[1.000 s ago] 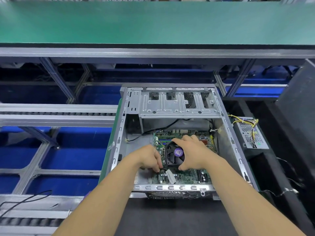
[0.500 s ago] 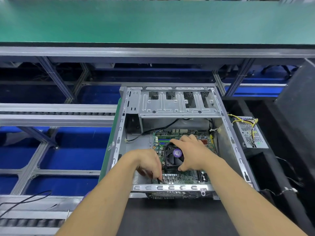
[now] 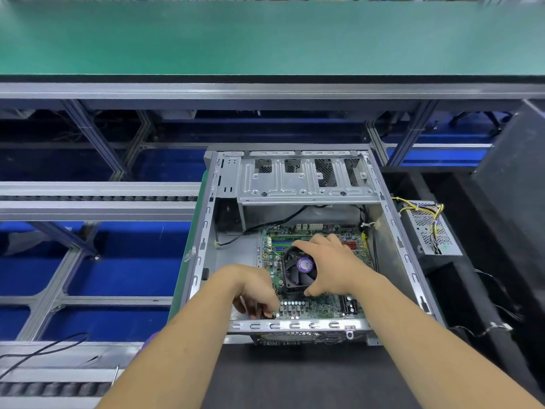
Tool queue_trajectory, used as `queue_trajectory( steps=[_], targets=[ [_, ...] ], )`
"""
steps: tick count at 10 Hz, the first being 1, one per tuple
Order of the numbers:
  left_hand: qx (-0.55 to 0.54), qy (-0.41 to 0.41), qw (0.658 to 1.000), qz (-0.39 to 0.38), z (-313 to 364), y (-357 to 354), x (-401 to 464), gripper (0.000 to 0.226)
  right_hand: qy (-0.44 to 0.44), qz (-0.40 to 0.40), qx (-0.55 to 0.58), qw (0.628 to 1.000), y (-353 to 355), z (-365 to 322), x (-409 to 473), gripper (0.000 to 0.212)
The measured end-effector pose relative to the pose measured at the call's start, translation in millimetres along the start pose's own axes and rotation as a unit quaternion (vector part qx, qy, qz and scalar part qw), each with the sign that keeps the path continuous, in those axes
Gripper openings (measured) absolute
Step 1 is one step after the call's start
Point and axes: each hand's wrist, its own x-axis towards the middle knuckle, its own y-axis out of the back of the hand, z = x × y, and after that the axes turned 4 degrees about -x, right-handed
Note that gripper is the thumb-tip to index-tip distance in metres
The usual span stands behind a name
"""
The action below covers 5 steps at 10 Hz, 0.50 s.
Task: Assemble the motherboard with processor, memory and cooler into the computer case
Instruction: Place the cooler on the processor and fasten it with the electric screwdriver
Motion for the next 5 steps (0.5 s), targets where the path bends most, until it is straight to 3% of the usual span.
queue_trajectory(
  steps=[2, 5],
  targets=[
    [0.032, -0.015, 0.999, -0.011, -2.7, 1.4, 0.5, 0.004, 0.0, -0.002, 0.001, 1.0, -0.3, 0.4, 1.0, 0.111],
    [0.046, -0.02, 0.999, -0.009, -2.8, 0.3, 1.4, 0.006, 0.01, -0.003, -0.007, 1.0, 0.1, 0.2, 0.7, 0.11]
  ],
)
